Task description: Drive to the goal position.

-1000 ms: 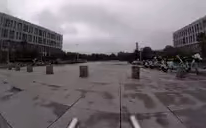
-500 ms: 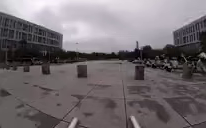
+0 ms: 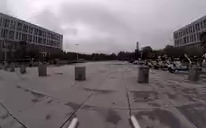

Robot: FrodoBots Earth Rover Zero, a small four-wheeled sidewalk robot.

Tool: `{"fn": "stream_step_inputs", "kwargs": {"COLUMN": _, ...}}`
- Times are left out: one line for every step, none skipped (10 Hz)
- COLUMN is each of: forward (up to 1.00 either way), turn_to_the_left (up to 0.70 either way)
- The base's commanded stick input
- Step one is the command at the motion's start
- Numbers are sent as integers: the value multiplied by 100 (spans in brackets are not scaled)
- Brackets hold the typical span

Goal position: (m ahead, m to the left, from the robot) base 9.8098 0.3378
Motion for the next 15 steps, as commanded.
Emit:
{"fn": "stream_step_inputs", "kwargs": {"forward": 70, "turn_to_the_left": 0}}
{"fn": "stream_step_inputs", "kwargs": {"forward": 70, "turn_to_the_left": 0}}
{"fn": "stream_step_inputs", "kwargs": {"forward": 70, "turn_to_the_left": 0}}
{"fn": "stream_step_inputs", "kwargs": {"forward": 70, "turn_to_the_left": 0}}
{"fn": "stream_step_inputs", "kwargs": {"forward": 70, "turn_to_the_left": 0}}
{"fn": "stream_step_inputs", "kwargs": {"forward": 70, "turn_to_the_left": 0}}
{"fn": "stream_step_inputs", "kwargs": {"forward": 70, "turn_to_the_left": 0}}
{"fn": "stream_step_inputs", "kwargs": {"forward": 70, "turn_to_the_left": 0}}
{"fn": "stream_step_inputs", "kwargs": {"forward": 70, "turn_to_the_left": 0}}
{"fn": "stream_step_inputs", "kwargs": {"forward": 70, "turn_to_the_left": 0}}
{"fn": "stream_step_inputs", "kwargs": {"forward": 70, "turn_to_the_left": 0}}
{"fn": "stream_step_inputs", "kwargs": {"forward": 70, "turn_to_the_left": -9}}
{"fn": "stream_step_inputs", "kwargs": {"forward": 70, "turn_to_the_left": -25}}
{"fn": "stream_step_inputs", "kwargs": {"forward": 70, "turn_to_the_left": -35}}
{"fn": "stream_step_inputs", "kwargs": {"forward": 70, "turn_to_the_left": -32}}
